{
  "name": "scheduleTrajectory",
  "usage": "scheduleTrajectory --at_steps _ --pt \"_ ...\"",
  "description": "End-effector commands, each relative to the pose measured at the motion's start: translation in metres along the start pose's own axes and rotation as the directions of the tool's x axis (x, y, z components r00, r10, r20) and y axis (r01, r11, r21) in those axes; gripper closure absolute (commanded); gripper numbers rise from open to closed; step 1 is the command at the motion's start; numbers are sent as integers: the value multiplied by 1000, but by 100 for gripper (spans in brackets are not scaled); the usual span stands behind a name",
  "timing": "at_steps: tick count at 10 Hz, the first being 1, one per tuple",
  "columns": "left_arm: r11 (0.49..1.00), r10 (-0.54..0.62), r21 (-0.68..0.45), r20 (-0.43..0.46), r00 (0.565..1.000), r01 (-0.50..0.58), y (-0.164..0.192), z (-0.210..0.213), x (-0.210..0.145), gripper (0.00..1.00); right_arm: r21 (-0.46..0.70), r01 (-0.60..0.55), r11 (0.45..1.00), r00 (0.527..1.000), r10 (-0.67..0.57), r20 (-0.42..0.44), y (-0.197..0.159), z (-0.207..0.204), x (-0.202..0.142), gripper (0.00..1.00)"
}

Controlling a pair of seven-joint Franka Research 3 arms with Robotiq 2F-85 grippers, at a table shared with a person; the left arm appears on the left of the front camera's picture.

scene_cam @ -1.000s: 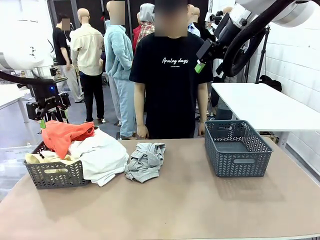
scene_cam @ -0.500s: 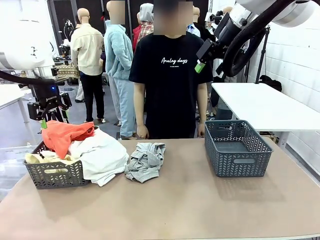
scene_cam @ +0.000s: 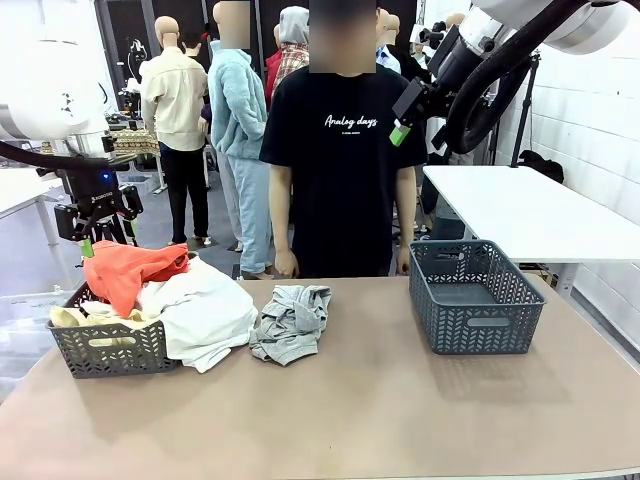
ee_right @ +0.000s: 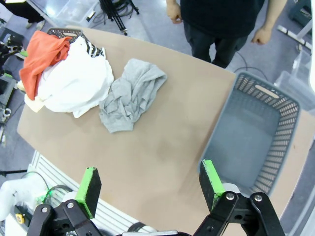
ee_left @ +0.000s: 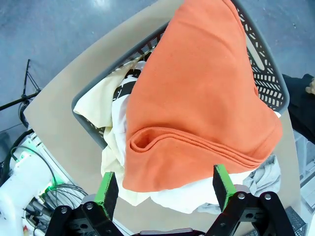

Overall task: Sort the tops and bottoms.
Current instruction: Lift clothes from the center of the table with your right hand.

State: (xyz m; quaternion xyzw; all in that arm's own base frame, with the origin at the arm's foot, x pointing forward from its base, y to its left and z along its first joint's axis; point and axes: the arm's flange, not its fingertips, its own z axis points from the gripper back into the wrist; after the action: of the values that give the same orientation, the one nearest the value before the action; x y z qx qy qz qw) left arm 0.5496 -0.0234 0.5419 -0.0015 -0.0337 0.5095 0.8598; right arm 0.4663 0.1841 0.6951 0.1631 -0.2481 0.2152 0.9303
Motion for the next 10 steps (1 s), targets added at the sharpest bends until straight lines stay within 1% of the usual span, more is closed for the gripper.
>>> scheduleTrajectory --at_steps 1,10 --pt "1000 3 -1 1 1000 -3 1 1 2 0 -8 10 1000 1000 -10 -2 1 -2 -5 0" --pt "1000 0 0 0 1000 0 0 0 0 0 -8 10 1000 1000 -10 -2 1 -2 -5 0"
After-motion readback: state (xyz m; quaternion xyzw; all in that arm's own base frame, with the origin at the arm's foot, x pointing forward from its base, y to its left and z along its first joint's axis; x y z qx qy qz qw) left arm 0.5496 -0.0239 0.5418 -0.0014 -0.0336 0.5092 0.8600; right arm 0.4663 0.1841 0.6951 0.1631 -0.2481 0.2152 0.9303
